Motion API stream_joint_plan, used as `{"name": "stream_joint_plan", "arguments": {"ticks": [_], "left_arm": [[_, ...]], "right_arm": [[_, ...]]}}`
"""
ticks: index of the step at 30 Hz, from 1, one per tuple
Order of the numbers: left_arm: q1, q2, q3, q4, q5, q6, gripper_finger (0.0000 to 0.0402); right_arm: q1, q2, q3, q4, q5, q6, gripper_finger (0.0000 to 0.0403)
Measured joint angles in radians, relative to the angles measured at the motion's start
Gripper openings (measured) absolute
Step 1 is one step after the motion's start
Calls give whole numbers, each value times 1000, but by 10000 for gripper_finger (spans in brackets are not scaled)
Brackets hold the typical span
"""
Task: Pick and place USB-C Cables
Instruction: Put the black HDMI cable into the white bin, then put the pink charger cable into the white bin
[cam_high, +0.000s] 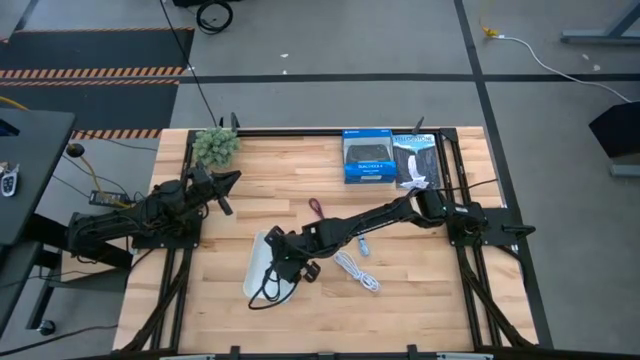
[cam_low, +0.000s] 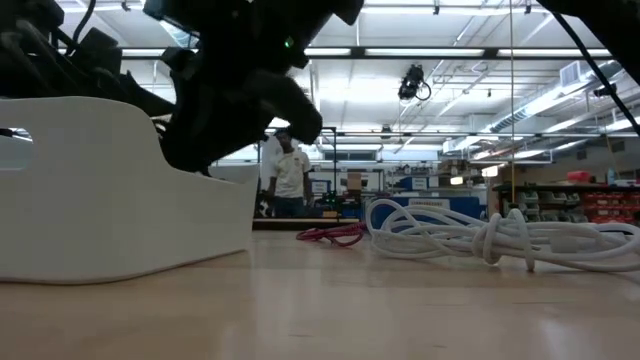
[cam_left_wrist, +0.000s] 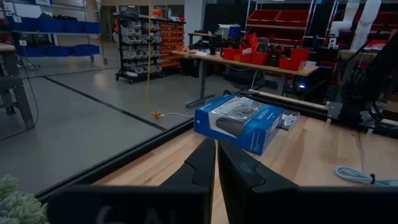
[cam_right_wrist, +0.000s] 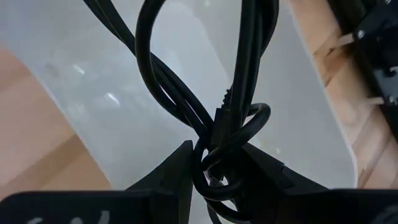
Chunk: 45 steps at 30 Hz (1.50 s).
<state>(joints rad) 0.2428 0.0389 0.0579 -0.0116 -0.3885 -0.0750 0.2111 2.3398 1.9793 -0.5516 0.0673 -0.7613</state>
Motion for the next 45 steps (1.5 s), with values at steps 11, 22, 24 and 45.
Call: {"name": "stream_joint_plan", "arguments": {"ticks": [11,22,24,45], "left_arm": [[0,0,0,0,0,0,25],[0,0,0,0,0,0,25],[0,0,0,0,0,0,25],[0,0,0,0,0,0,25]], "right_arm": [[-1,-1,-87,60,9,0,129],[-1,-1,-88,79,16,9,223],[0,-1,-77,74,27,7,235],[8,-4,25,141,-114,184,230]]}}
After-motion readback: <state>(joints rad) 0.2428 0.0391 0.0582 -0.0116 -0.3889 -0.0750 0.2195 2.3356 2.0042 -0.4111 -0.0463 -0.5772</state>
